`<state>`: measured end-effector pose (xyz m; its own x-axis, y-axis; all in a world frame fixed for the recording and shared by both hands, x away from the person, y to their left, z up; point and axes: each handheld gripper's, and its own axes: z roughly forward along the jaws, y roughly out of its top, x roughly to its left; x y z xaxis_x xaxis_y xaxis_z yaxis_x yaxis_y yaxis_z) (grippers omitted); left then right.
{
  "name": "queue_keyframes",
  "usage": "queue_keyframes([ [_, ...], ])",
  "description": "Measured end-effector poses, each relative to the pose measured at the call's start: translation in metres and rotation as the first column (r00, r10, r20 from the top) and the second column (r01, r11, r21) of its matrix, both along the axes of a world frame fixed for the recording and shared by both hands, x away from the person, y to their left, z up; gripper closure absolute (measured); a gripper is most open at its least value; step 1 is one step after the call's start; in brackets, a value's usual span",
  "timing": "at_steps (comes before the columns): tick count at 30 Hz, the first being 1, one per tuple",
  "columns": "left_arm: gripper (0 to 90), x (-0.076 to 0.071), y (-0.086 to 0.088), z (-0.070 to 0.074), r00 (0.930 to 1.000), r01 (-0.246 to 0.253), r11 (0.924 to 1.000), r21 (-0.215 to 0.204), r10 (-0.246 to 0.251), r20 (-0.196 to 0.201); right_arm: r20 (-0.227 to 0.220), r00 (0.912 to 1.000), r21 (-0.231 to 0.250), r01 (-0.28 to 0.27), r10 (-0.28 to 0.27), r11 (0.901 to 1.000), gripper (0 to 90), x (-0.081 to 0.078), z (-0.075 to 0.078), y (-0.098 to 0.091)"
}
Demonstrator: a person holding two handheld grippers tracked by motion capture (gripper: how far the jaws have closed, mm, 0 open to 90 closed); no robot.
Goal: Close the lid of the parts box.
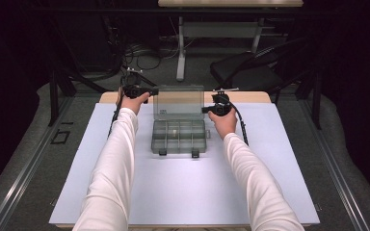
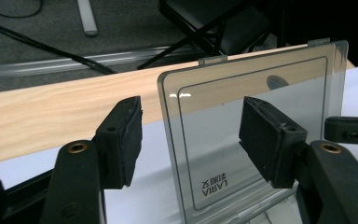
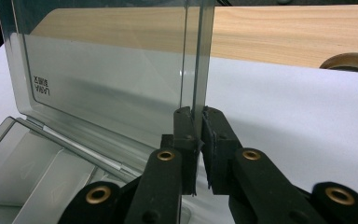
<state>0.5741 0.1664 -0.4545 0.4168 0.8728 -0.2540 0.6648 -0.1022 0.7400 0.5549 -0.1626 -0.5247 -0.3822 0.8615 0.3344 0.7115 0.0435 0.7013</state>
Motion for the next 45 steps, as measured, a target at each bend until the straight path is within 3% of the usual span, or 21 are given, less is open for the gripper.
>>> queue_keyframes([
  [8, 43.6, 0.007, -0.004, -0.01, 1.0, 0.0, 0.9989, -0.046, -0.001, -0.009, 0.014, 0.9999, 0.006, -0.004, 0.004, 1.0, 84.8, -0.001, -0.001, 0.0],
  [17, 43.6, 0.013, -0.005, -0.02, 0.9998, 0.012, 0.9998, -0.017, -0.012, -0.016, 0.027, 0.9996, 0.002, -0.005, 0.005, 1.0, 84.8, -0.002, -0.001, 0.0],
  [26, 45.2, 0.015, -0.009, -0.025, 0.9993, 0.034, 0.9985, -0.042, -0.035, -0.013, 0.036, 0.9993, -0.005, -0.006, 0.006, 1.0, 84.8, -0.003, -0.001, 0.0],
  [35, 55.5, 0.014, -0.007, -0.025, 0.9989, 0.041, 0.9987, -0.03, -0.042, -0.019, 0.037, 0.9993, -0.005, -0.005, 0.005, 1.0, 84.8, -0.003, -0.001, 0.0],
  [45, 73.0, 0.014, -0.001, -0.023, 0.9993, 0.029, 0.9992, -0.027, -0.03, -0.02, 0.046, 0.9989, -0.004, -0.009, 0.009, 1.0, 84.8, -0.003, -0.002, 0.0],
])
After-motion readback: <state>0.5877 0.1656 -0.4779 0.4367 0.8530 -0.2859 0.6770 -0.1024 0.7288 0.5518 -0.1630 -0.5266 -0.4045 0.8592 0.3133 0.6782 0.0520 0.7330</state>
